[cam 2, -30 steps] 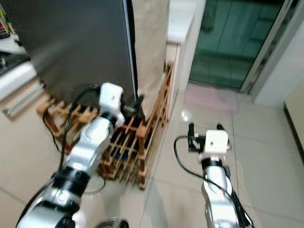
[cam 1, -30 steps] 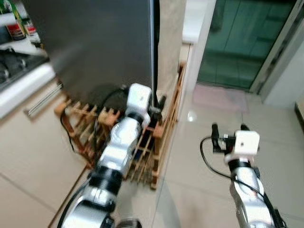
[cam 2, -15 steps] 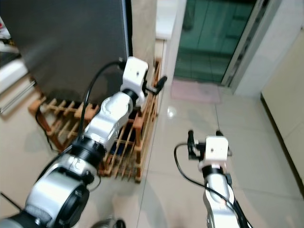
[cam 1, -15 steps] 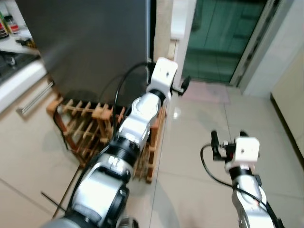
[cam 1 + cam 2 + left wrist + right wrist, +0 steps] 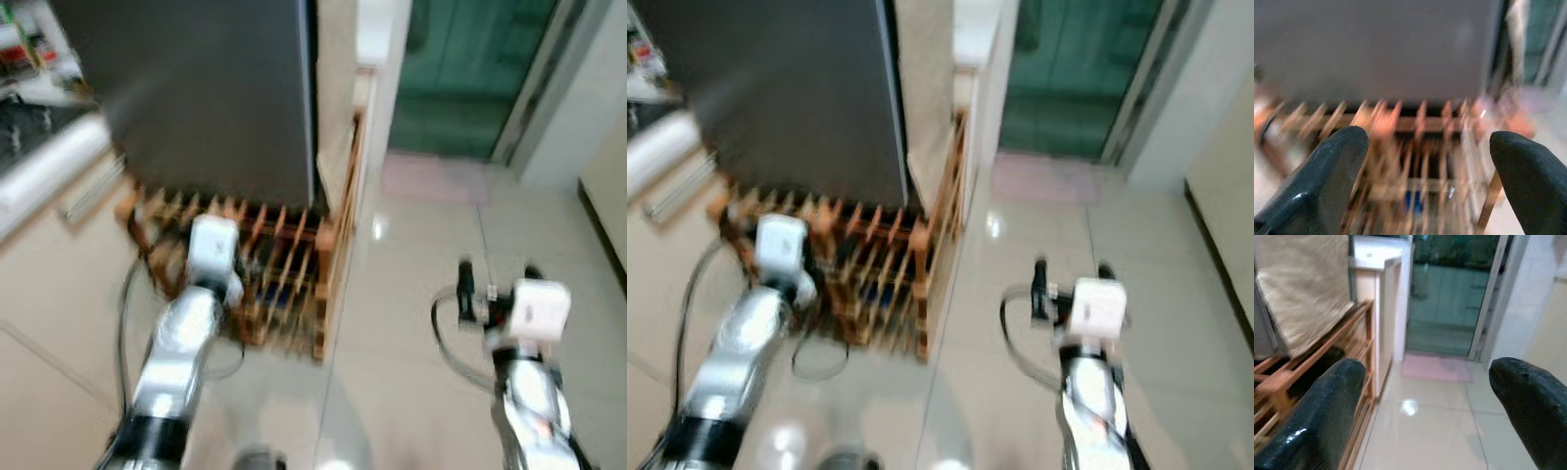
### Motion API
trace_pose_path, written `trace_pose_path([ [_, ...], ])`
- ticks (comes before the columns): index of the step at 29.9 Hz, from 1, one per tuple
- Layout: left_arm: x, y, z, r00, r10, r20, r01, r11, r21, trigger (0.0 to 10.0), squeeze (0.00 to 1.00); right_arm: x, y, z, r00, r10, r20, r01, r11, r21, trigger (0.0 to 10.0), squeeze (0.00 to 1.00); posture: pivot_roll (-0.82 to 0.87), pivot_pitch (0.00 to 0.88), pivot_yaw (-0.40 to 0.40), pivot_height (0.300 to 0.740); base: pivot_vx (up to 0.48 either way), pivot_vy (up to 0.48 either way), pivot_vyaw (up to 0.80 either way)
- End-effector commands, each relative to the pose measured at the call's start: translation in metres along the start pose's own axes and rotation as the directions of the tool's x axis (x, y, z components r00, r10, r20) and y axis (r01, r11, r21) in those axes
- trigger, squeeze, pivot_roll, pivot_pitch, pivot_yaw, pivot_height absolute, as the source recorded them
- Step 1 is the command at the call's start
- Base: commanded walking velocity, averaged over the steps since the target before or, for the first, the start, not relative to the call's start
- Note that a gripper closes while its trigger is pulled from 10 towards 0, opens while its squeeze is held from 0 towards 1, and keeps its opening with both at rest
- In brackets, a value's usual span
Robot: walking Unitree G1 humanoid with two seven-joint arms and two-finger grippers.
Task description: Restocking fridge
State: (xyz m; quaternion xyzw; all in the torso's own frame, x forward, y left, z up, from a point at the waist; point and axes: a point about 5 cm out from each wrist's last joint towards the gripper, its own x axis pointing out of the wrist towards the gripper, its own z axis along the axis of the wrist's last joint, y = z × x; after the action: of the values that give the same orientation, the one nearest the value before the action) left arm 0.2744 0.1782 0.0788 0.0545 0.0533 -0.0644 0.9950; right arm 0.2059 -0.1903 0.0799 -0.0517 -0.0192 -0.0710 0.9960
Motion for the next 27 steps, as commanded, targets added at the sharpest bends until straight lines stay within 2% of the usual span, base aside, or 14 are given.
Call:
trace_pose_path([
  [1,-0.004,-0.005,0.007,0.999,-0.024,0.025,0.024,1.0,-0.007,10.0,0.0,-0.006,-0.004,0.001,1.0,-0.01,0.001,0.01,1.0,-0.019,10.0,0.0,0.04,0.038,0.039,0.74,0.0,0.0,0.0],
  [5,-0.011,-0.008,0.013,0.998,-0.032,0.046,0.033,0.999,-0.018,10.0,0.0,-0.014,-0.007,-0.001,0.999,-0.028,-0.018,0.027,0.999,-0.029,10.0,0.0,0.03,0.035,0.038,0.74,0.0,0.0,0.0],
  [8,-0.006,-0.021,0.033,0.985,-0.102,0.137,0.109,0.993,-0.043,10.0,0.0,-0.01,-0.006,0.002,0.999,-0.041,-0.009,0.041,0.999,-0.028,10.0,0.0,0.03,0.028,0.043,0.74,0.0,0.0,0.0],
  [11,-0.007,-0.027,0.045,0.972,-0.134,0.193,0.146,0.988,-0.048,10.0,0.0,-0.006,-0.006,0.006,0.999,-0.053,0.011,0.054,0.998,-0.023,10.0,0.0,0.03,0.023,0.041,0.74,0.406,0.0,0.0],
  [19,-0.007,-0.029,0.055,0.965,-0.151,0.216,0.165,0.985,-0.047,10.0,0.0,-0.014,-0.001,0.006,1.0,-0.022,-0.002,0.022,1.0,-0.016,10.0,0.0,0.03,0.015,0.038,0.74,0.48,0.0,0.0],
  [27,-0.007,-0.036,0.057,0.958,-0.181,0.223,0.196,0.98,-0.046,10.0,0.0,-0.007,-0.002,0.006,1.0,-0.018,-0.002,0.018,0.999,-0.027,10.0,0.0,0.03,0.0,0.03,0.74,0.48,0.0,0.0],
])
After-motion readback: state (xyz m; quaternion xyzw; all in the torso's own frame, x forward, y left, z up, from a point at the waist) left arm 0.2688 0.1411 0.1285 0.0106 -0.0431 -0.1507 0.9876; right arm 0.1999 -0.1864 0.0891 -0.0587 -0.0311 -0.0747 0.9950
